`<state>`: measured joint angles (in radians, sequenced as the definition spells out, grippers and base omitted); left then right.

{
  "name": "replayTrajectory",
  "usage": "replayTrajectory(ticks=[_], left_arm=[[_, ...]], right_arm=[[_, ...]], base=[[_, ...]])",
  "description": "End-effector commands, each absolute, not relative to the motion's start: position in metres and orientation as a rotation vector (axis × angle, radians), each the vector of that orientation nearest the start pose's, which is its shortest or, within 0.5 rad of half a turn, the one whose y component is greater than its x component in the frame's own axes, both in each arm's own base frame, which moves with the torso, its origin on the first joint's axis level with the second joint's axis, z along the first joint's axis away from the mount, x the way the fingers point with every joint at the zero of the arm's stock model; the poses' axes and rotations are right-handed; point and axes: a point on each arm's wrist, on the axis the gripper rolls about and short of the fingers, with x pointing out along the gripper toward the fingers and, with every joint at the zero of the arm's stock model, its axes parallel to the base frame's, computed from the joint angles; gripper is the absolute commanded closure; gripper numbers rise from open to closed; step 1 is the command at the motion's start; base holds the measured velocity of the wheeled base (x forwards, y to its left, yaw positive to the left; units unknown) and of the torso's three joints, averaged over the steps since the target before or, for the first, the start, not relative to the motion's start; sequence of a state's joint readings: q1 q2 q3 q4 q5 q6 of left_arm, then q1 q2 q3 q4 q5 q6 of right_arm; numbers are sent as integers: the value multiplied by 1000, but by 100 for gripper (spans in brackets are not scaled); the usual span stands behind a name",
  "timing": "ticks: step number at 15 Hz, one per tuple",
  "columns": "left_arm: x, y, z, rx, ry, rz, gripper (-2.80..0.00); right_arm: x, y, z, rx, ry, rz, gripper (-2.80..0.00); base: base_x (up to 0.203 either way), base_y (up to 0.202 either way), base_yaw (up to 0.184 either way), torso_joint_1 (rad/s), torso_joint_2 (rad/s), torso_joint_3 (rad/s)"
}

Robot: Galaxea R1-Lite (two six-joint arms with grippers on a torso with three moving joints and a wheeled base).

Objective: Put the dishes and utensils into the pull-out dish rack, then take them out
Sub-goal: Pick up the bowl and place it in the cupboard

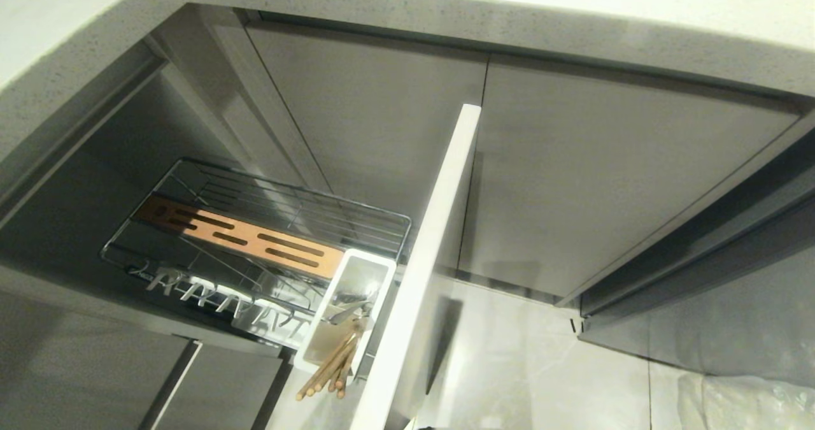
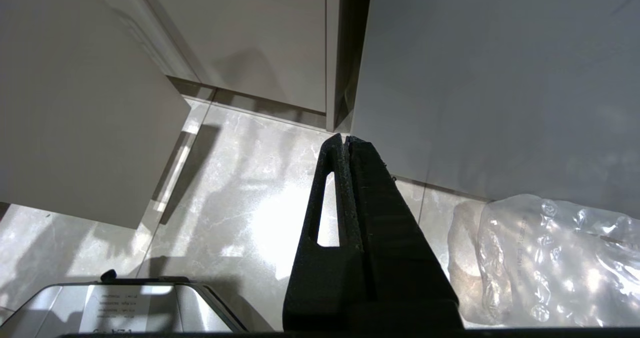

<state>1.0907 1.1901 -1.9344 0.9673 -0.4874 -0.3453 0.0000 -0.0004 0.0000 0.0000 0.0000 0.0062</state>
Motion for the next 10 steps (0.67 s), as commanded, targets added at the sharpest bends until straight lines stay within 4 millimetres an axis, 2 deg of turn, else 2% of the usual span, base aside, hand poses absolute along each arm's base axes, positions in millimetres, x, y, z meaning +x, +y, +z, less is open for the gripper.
replayTrajectory(ticks=[1, 3, 6, 9, 10], left_arm=[[36, 29, 435, -480, 47, 436, 0], [34, 14, 441, -513, 30, 214, 0], [16, -5, 450, -547, 1, -137, 0], [2, -10, 462, -641, -64, -473, 0], [8, -10, 462, -704, -84, -541, 0]], right_arm=[[-23, 0, 75, 6, 0, 0, 0], [-23, 0, 75, 6, 0, 0, 0], [-23, 0, 75, 6, 0, 0, 0], [-23, 0, 75, 6, 0, -1, 0], [-23, 0, 75, 6, 0, 0, 0]], base=[[0, 0, 0, 0, 0, 0], [0, 0, 0, 0, 0, 0], [0, 0, 0, 0, 0, 0], [0, 0, 0, 0, 0, 0], [0, 0, 0, 0, 0, 0]])
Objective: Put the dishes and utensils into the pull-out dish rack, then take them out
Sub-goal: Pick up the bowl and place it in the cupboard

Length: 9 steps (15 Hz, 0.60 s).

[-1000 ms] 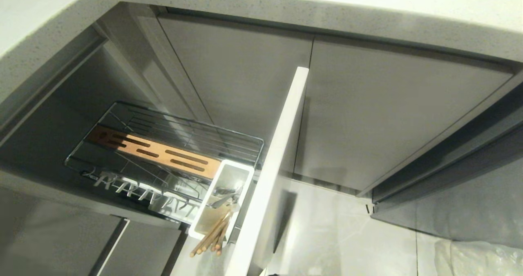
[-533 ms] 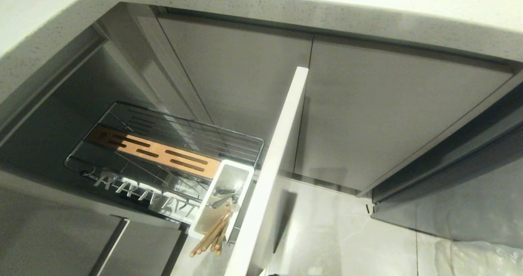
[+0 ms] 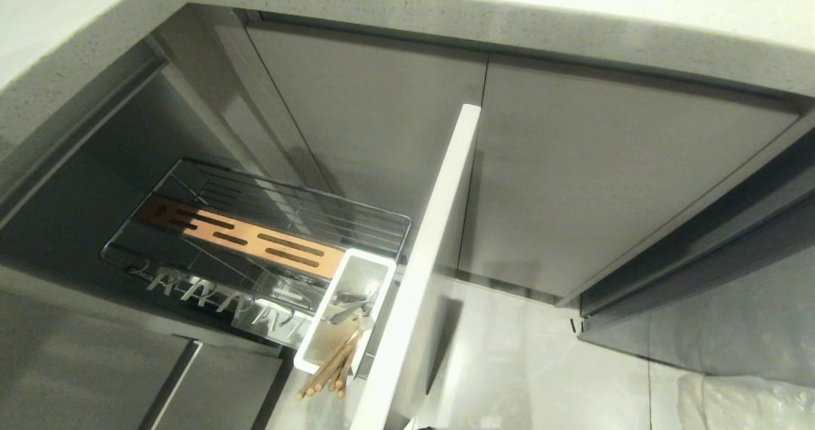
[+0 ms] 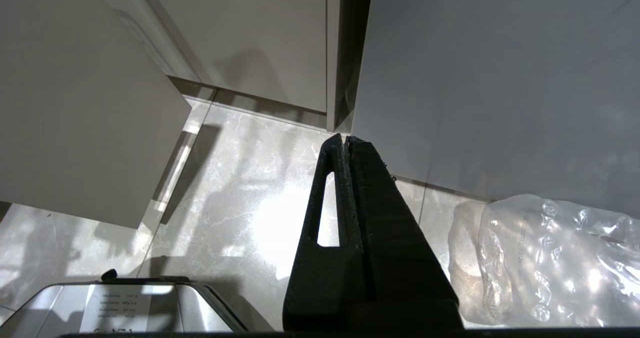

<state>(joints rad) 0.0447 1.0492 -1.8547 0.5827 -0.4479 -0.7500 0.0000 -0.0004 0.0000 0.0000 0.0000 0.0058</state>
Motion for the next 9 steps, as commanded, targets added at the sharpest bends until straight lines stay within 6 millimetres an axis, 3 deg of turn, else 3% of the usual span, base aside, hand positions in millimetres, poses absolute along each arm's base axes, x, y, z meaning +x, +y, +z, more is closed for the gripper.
replayTrajectory(ticks=[1, 6, 9], left_arm=[[16, -10, 460, -762, -97, -574, 0], [73, -18, 423, -971, -59, -546, 0], [92, -27, 395, -1040, -16, -418, 0]], right_arm=[[-23, 0, 75, 6, 0, 0, 0], [-23, 0, 75, 6, 0, 0, 0], [-23, 0, 75, 6, 0, 0, 0]], base=[[0, 0, 0, 0, 0, 0], [0, 0, 0, 0, 0, 0], [0, 0, 0, 0, 0, 0]])
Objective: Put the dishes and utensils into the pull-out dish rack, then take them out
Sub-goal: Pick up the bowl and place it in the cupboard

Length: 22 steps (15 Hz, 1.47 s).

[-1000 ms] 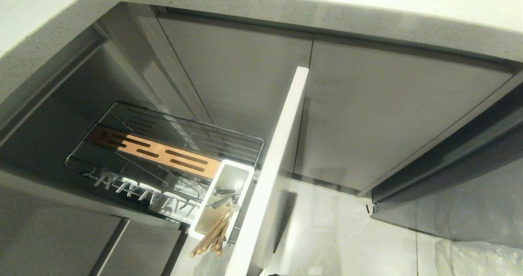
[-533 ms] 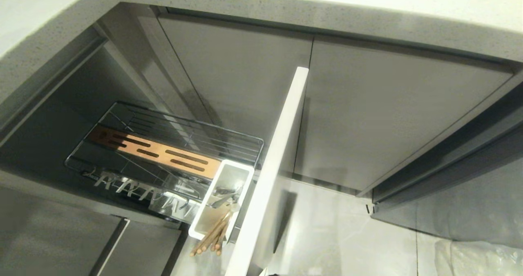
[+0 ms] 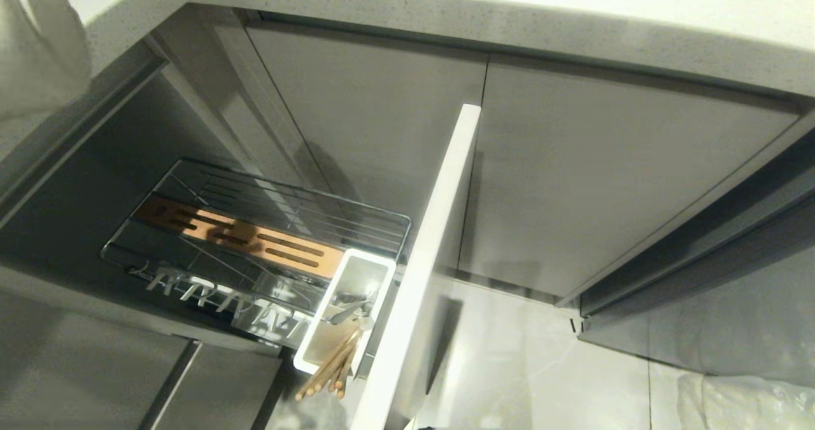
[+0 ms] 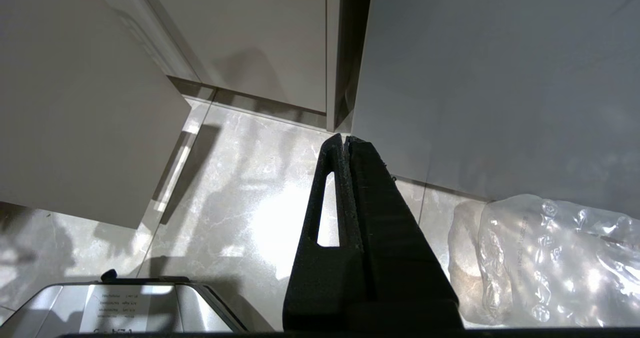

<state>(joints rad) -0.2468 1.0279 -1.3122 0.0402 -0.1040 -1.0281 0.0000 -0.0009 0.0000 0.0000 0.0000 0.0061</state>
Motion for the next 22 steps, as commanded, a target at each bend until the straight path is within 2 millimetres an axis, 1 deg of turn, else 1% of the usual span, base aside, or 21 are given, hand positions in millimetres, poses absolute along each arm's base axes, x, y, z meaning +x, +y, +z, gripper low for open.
replayTrajectory(ticks=[1, 5, 7, 10, 14, 17, 19, 22], left_arm=[[95, -30, 388, -1048, 2, -394, 0], [105, -50, 371, -1047, 66, -343, 0], [113, -67, 361, -1027, 68, -298, 0], [135, -97, 340, -998, 51, -188, 0], [149, -116, 318, -980, 68, -149, 0], [148, -126, 304, -1030, 25, -212, 0], [158, -137, 294, -1065, -14, -232, 0], [182, -158, 269, -1061, -22, -153, 0]], right_arm=[[-23, 0, 75, 6, 0, 0, 0], [-23, 0, 75, 6, 0, 0, 0], [-23, 0, 75, 6, 0, 0, 0], [-23, 0, 75, 6, 0, 0, 0], [-23, 0, 75, 6, 0, 0, 0], [-23, 0, 75, 6, 0, 0, 0], [-23, 0, 75, 6, 0, 0, 0], [-23, 0, 75, 6, 0, 0, 0]], base=[[0, 0, 0, 0, 0, 0], [0, 0, 0, 0, 0, 0], [0, 0, 0, 0, 0, 0], [0, 0, 0, 0, 0, 0], [0, 0, 0, 0, 0, 0], [0, 0, 0, 0, 0, 0], [0, 0, 0, 0, 0, 0], [0, 0, 0, 0, 0, 0]])
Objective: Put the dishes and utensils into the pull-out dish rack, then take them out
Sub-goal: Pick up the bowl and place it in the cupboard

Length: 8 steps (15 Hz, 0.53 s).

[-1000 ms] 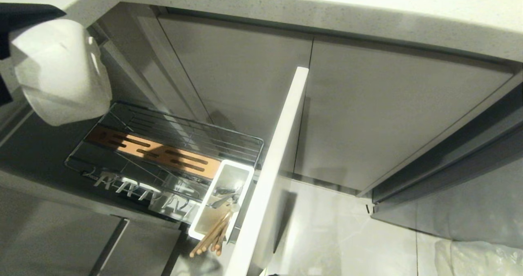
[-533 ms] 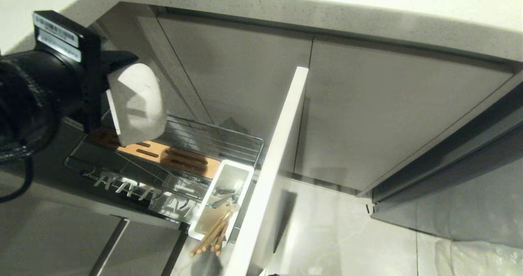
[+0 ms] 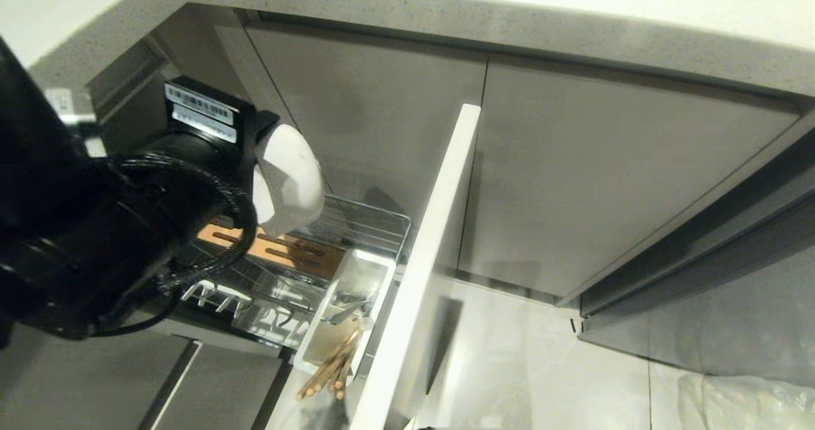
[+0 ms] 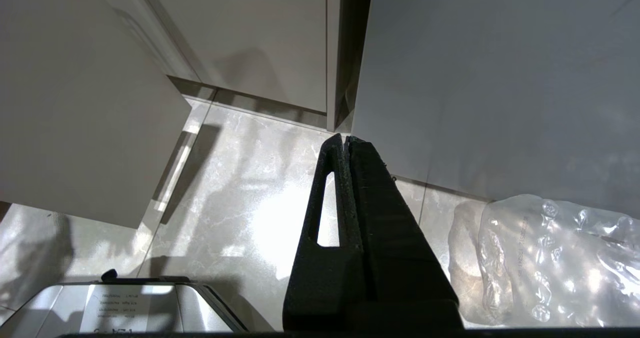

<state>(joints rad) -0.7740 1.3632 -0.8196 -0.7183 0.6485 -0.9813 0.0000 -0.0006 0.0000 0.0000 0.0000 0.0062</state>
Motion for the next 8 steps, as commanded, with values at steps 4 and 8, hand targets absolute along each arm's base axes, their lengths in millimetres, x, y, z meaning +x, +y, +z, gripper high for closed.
replayTrajectory(ticks=[4, 8], left_arm=[[210, -173, 244, -1094, -79, -83, 0], [228, -166, 237, -1152, -169, -66, 0]], right_arm=[[-23, 0, 75, 6, 0, 0, 0], [-23, 0, 75, 6, 0, 0, 0]], base=[[0, 0, 0, 0, 0, 0], [0, 0, 0, 0, 0, 0]])
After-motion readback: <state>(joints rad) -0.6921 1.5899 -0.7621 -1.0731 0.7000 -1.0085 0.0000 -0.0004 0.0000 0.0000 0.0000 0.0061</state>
